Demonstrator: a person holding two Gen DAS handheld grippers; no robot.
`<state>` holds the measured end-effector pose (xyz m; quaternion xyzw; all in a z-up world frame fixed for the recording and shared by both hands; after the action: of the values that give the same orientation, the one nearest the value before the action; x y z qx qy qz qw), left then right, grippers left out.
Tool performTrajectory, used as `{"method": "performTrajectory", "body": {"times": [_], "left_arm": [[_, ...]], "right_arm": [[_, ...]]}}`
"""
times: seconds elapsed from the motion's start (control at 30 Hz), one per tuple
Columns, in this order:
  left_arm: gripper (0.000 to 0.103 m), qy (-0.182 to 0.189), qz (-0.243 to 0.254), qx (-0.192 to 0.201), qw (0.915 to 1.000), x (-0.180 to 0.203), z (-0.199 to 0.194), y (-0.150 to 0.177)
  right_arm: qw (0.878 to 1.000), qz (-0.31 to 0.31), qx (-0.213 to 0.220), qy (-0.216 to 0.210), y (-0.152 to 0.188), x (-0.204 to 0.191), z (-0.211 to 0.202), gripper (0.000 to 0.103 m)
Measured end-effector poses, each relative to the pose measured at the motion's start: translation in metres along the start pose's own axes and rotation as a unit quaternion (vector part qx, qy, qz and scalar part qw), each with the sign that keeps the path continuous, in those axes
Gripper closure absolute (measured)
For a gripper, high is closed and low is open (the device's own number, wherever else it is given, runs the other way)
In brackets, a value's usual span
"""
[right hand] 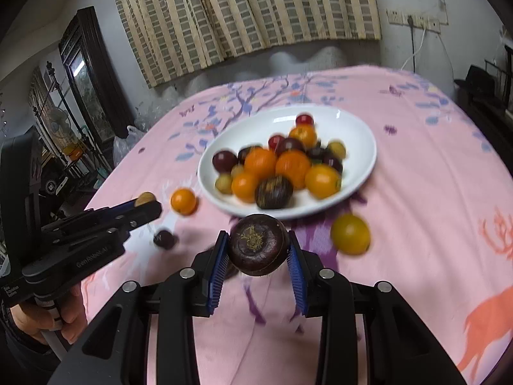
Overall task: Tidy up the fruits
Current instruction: 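Carry both fruits over the white plate and release them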
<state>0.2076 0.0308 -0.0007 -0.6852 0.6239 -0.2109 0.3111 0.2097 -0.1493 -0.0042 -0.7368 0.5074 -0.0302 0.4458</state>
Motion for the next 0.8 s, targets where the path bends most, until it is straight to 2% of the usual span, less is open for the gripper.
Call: {"method": "performTrajectory", "body": {"times": [0.17, 0.4, 0.53, 0.7, 0.8], "left_arm": [[0.078, 0.009, -0.001, 0.005, 0.9999, 0.023, 0.013, -0.037], [0.078, 0.001, -0.013, -0.024, 0.9996, 0.035, 0.052, -0.066], [0.078, 0.011, -0.013, -0.027, 0.9995, 0.036, 0.062, -0.073], [0.078, 0.044, -0.004, -0.009, 0.9990, 0.033, 0.057, -0.066], [0.078, 0.036, 0.009, -0.009, 0.9993, 0.034, 0.061, -0.065]], "right_arm": [[0.999, -0.014, 0.018, 0.022, -0.037, 0.011, 0.006, 0.067], [0.999, 0.016, 0.014, 0.042, -0.070, 0.050, 0.039, 0.067], [0.999, 0.032, 0.011, 0.042, -0.075, 0.062, 0.052, 0.067], [0.999, 0.038, 0.014, 0.033, -0.073, 0.071, 0.053, 0.067], [0.998, 0.044, 0.013, 0.037, -0.074, 0.077, 0.056, 0.067]]}}
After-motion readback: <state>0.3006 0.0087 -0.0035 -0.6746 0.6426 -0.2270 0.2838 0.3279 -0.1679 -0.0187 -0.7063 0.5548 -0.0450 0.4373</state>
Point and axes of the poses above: each gripper's, at about its wrist camera, not at the fingertips, and z roughly the way its jaws point, x to its right, y to its underside, the point moved 2 cm from there along z, roughly the way its jaws point, and after that the axes turned 15 degrees about -y, right-handed, at the moved point
